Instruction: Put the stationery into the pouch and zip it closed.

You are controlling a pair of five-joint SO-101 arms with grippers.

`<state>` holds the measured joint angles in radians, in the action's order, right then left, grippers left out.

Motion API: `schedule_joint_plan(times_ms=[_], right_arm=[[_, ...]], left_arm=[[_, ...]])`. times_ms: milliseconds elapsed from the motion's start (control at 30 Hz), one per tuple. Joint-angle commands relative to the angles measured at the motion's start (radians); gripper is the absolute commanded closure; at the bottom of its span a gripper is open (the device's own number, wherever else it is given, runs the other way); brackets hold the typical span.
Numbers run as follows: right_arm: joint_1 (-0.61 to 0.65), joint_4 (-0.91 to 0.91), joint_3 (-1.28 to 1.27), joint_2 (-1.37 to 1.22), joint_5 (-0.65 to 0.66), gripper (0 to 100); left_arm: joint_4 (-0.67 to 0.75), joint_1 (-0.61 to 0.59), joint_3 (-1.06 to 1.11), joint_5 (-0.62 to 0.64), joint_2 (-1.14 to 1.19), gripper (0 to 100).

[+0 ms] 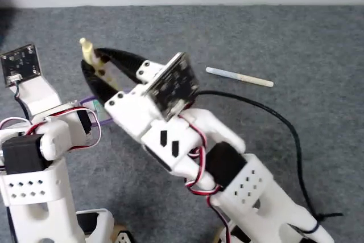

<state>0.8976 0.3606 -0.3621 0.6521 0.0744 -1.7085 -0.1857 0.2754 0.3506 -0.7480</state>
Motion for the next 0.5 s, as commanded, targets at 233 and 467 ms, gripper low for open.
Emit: schedule_joint_plan(times_ms=[233, 467], right_arm=[[0.013, -0.202, -0.244, 0.038, 0.097, 99.1], [0.013, -0.084, -0.284, 0.042, 0.213, 97.2]], left_arm=[[-0.002, -0.005, -0.053, 0.009, 0.0, 99], [0.0, -0.005, -0.053, 0.009, 0.0, 99]])
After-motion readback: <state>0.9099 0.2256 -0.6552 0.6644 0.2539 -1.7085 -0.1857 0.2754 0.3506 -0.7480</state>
